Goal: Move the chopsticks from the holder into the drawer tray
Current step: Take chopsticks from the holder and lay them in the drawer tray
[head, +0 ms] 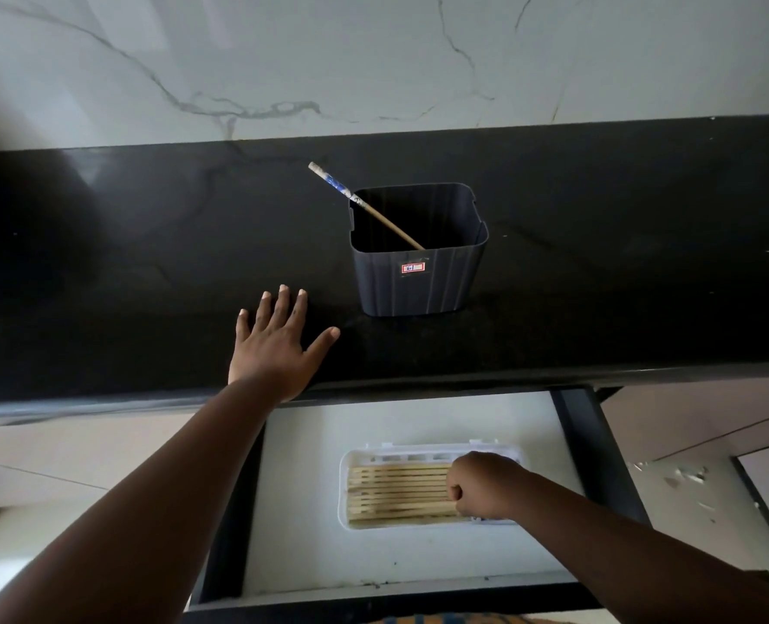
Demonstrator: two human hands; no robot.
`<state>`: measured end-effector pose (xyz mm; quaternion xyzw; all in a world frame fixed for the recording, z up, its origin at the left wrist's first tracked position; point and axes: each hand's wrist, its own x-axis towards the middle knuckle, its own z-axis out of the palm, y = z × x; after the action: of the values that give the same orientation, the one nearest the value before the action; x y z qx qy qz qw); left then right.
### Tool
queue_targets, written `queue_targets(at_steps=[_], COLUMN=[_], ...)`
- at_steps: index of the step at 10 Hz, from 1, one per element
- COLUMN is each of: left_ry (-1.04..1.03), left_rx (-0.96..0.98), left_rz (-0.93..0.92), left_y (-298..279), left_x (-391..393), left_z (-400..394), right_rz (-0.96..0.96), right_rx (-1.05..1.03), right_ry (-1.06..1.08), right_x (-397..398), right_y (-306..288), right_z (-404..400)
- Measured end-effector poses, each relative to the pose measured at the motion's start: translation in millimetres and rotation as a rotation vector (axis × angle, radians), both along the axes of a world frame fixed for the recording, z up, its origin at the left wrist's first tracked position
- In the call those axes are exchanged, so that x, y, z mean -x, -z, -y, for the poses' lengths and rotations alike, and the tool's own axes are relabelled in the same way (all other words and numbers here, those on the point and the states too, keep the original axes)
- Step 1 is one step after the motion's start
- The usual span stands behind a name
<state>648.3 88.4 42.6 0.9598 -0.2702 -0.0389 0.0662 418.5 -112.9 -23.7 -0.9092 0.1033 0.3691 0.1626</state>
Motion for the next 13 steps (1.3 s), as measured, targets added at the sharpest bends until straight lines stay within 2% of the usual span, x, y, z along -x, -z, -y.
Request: queue_targets(at_steps=[1,3,4,5,6,7,8,9,10,13], left_ry=[0.002,0.001,0.001,0.003,0.006,0.0,-0.007,-0.01,-0.01,-0.006], left_rx=[-0.001,0.012,0.011,0.01,0.02,0.022,0.022,0.023,0.032,0.053], left_rz=[0.002,0.008,0.008,0.003,-0.001,-0.002,-0.003,-0.003,-0.008,0.006], left_y=[-0.4,0.0,-1.5,-2.7,-2.9,-2.1,-1.7,-2.1,-1.6,-0.5], left_x=[-0.1,-0.5,-0.6,-0.6,-0.7,-0.4,-0.4,0.4,0.9,2.8], left_z=[0.2,0.0,0.6,0.7,1.3,1.7,0.8,-0.2,-0.4,-1.5], right_rz=[0.115,0.16,0.205,0.375,0.604,0.87,0.969,0.838,0.714,0.669], right_rx=[0.005,-0.026,-0.101,-0.312,-0.631,-0.642,-0.436,-0.153,0.012,0.047], right_ry=[0.049,0.086,0.108,0.194,0.259,0.3,0.392,0.419,0.405,0.406], right_x=[0.5,-3.2,-13.5,-33.6,-57.3,-93.0,-138.7,-175.8,-196.0,-211.0], right_y=[-0.2,-20.4,-61.7,-125.8,-197.5,-245.2,-253.8,-238.6,-221.1,-207.7], right_z=[4.9,13.3,17.6,13.6,2.4,-0.6,8.1,20.4,28.8,33.4])
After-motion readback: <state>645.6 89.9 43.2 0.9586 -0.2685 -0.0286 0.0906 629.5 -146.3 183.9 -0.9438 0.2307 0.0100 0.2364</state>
